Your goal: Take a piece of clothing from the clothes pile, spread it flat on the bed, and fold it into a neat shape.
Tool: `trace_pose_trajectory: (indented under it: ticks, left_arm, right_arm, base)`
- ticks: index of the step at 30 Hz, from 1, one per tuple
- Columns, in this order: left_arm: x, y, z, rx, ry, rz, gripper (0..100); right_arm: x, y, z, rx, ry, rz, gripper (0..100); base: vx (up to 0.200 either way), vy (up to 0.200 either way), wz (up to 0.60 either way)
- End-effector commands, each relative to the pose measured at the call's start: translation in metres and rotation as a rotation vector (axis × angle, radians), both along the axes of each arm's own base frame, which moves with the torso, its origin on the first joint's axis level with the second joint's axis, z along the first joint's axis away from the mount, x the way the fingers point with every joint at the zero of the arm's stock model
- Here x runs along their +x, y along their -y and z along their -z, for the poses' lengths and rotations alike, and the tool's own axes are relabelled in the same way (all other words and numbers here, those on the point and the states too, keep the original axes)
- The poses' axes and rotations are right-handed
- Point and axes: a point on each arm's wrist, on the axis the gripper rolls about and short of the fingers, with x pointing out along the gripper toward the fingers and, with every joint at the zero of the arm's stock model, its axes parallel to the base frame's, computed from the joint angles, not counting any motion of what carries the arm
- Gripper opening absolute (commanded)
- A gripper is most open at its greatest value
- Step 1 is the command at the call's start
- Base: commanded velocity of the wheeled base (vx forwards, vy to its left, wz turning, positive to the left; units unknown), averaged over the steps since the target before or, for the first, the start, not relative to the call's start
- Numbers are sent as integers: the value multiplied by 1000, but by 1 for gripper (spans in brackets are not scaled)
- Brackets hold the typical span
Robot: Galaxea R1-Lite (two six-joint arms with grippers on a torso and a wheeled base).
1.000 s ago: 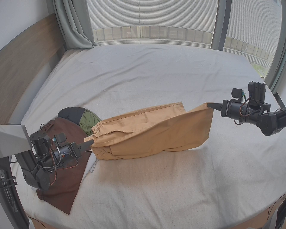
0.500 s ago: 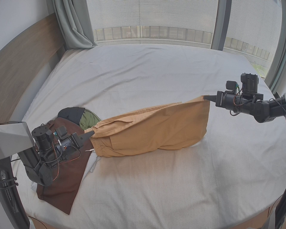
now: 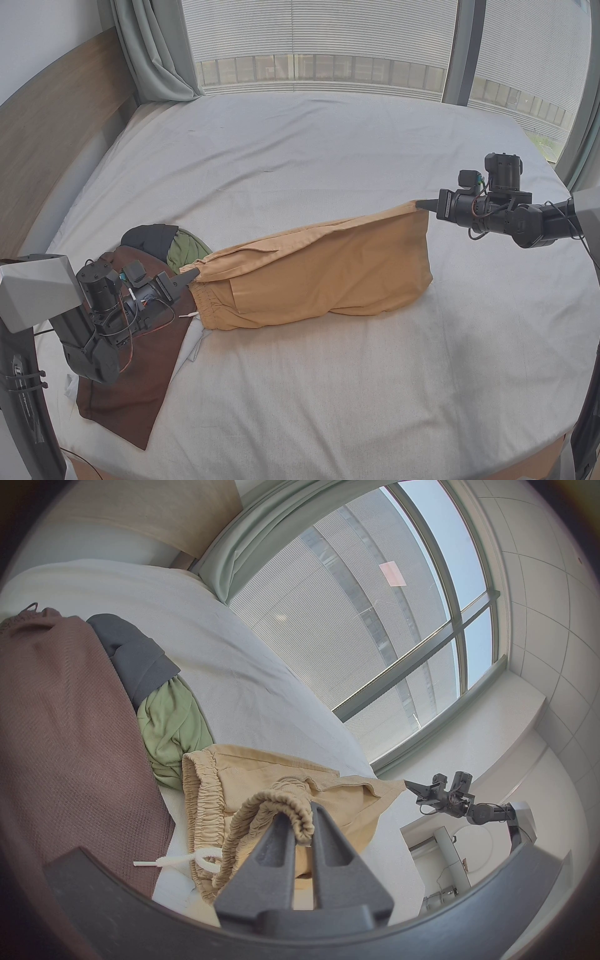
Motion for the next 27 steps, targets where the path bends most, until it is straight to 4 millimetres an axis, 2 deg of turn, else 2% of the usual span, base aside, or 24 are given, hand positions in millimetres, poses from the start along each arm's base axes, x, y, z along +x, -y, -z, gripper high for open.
trace_pose_trajectory:
  ticks: [1, 10, 17, 25, 26, 27]
  left_arm:
    - [7, 1, 6, -26, -20, -9, 0]
    - [20, 0, 16, -37, -23, -58, 0]
    - [25, 2, 18, -46, -18, -62, 0]
    - [32, 3, 22, -53, -14, -79, 0]
    - [32, 3, 22, -53, -14, -79, 100]
    - [33, 5, 23, -53, -11, -82, 100]
  right_arm:
    - [14, -8, 11, 18, -15, 7, 0]
    - [37, -18, 16, 15, 34, 30, 0]
    - [54, -26, 29, 10, 47, 51, 0]
    - [65, -28, 35, 33, 51, 60, 0]
    - [65, -28, 35, 33, 52, 60, 0]
    - [66, -28, 37, 33, 51, 60, 0]
  base:
    - [0, 0, 0]
    - [0, 0, 0]
    - [0, 0, 0]
    - [0, 0, 0]
    - [0, 0, 0]
    - [0, 0, 0]
